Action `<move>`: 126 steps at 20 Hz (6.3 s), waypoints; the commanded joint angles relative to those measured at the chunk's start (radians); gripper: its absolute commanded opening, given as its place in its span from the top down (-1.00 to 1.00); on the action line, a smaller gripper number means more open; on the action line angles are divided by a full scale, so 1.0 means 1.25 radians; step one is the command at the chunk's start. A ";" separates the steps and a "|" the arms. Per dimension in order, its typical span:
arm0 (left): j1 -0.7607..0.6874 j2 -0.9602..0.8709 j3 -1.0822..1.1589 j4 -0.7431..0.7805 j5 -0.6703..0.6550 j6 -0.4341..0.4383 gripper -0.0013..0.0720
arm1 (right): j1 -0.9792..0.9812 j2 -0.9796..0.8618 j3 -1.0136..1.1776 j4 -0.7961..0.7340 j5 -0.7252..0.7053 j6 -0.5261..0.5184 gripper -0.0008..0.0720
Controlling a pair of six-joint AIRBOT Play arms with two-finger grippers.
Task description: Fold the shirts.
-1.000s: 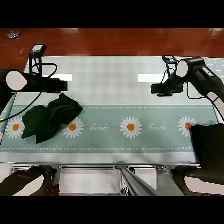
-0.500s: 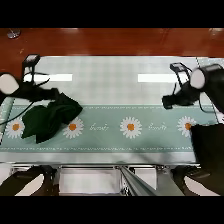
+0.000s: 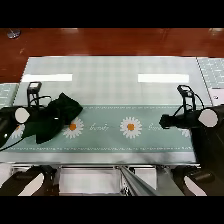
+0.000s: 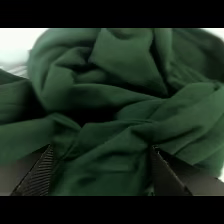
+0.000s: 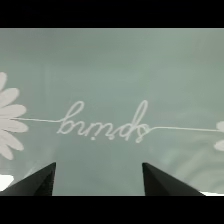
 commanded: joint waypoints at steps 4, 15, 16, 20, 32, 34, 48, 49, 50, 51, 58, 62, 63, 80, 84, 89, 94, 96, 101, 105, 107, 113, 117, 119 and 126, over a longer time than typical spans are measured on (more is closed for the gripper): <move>-0.022 -0.083 0.135 -0.061 -0.152 0.010 0.91 | 0.000 0.014 -0.008 0.061 -0.033 0.006 -0.73; -0.034 0.082 0.799 -0.295 -0.182 0.066 0.91 | 0.000 0.117 0.039 0.057 -0.023 0.004 -0.73; -0.048 0.078 0.847 -0.309 -0.168 0.066 0.91 | 0.000 0.128 0.040 0.058 -0.023 0.005 -0.73; -0.129 0.059 0.952 -0.345 -0.074 0.062 0.91 | 0.000 0.167 0.040 0.066 -0.024 0.007 -0.73; -0.558 0.004 0.585 -0.346 0.143 0.009 0.91 | 0.000 0.206 0.039 0.068 -0.035 0.046 -0.73; -0.599 -0.002 0.473 -0.346 0.142 -0.003 0.91 | 0.000 0.206 0.040 0.073 -0.038 0.046 -0.73; -0.470 -0.177 0.423 -0.242 -0.229 -0.018 -0.95 | -0.178 0.196 0.130 -0.171 0.023 0.100 -0.73; -0.407 -0.137 0.421 -0.207 -0.261 -0.018 -0.95 | -0.255 0.194 0.136 -0.189 0.043 0.061 -0.73; -0.346 -0.096 0.407 -0.182 -0.278 -0.019 -0.95 | -0.345 0.194 0.130 -0.191 0.059 0.017 -0.73; -0.293 -0.063 0.378 -0.180 -0.274 -0.019 -0.95 | -0.417 0.195 0.114 -0.185 0.065 0.006 -0.73; -0.175 -0.131 0.024 -0.686 -0.106 0.142 -0.94 | -0.520 0.193 -0.157 0.344 0.038 -0.154 -0.73; -0.226 -0.263 0.041 -0.911 -0.052 0.286 -0.94 | -0.517 0.193 -0.187 0.375 0.056 -0.182 -0.73; -0.239 -0.293 0.054 -0.937 -0.049 0.303 -0.94 | -0.503 0.193 -0.187 0.375 0.056 -0.182 -0.73; -0.289 -0.431 0.249 -0.938 -0.113 0.421 0.90 | -0.197 0.001 -0.187 0.511 -0.031 -0.166 -0.73; -0.290 -0.431 0.249 -0.938 -0.113 0.421 0.90 | -0.132 -0.089 -0.185 0.628 -0.070 -0.228 -0.73; -0.290 -0.431 0.249 -0.938 -0.113 0.421 0.90 | -0.083 -0.155 -0.184 0.790 -0.110 -0.313 -0.73; -0.290 -0.431 0.249 -0.938 -0.119 0.421 0.90 | -0.083 -0.211 -0.139 0.811 -0.112 -0.327 -0.73; -0.290 -0.431 0.249 -0.938 -0.119 0.421 0.90 | -0.083 -0.234 -0.118 0.814 -0.105 -0.339 -0.69; -0.267 -0.425 0.254 -0.938 -0.136 0.421 0.90 | -0.084 -0.253 -0.031 0.764 -0.036 -0.403 0.92; -0.168 -0.348 0.330 -0.940 -0.175 0.418 0.91 | -0.084 -0.253 0.267 0.522 0.105 -0.307 0.92; -0.119 -0.277 0.406 -0.945 -0.173 0.417 0.91 | -0.084 -0.253 0.458 0.443 0.150 -0.269 0.92; -0.018 -0.089 0.642 -0.947 -0.172 0.403 0.91 | -0.083 -0.247 0.863 0.357 0.336 -0.237 0.92; 0.020 0.006 0.703 -0.947 -0.166 0.403 0.91 | -0.083 -0.176 0.889 0.267 0.372 -0.229 0.92; 0.045 0.056 0.703 -0.946 -0.161 0.403 0.91 | -0.084 -0.129 0.889 0.195 0.396 -0.216 0.92; 0.070 0.196 0.703 -0.837 -0.262 0.374 0.91 | -0.084 -0.020 0.888 0.140 0.503 -0.201 0.92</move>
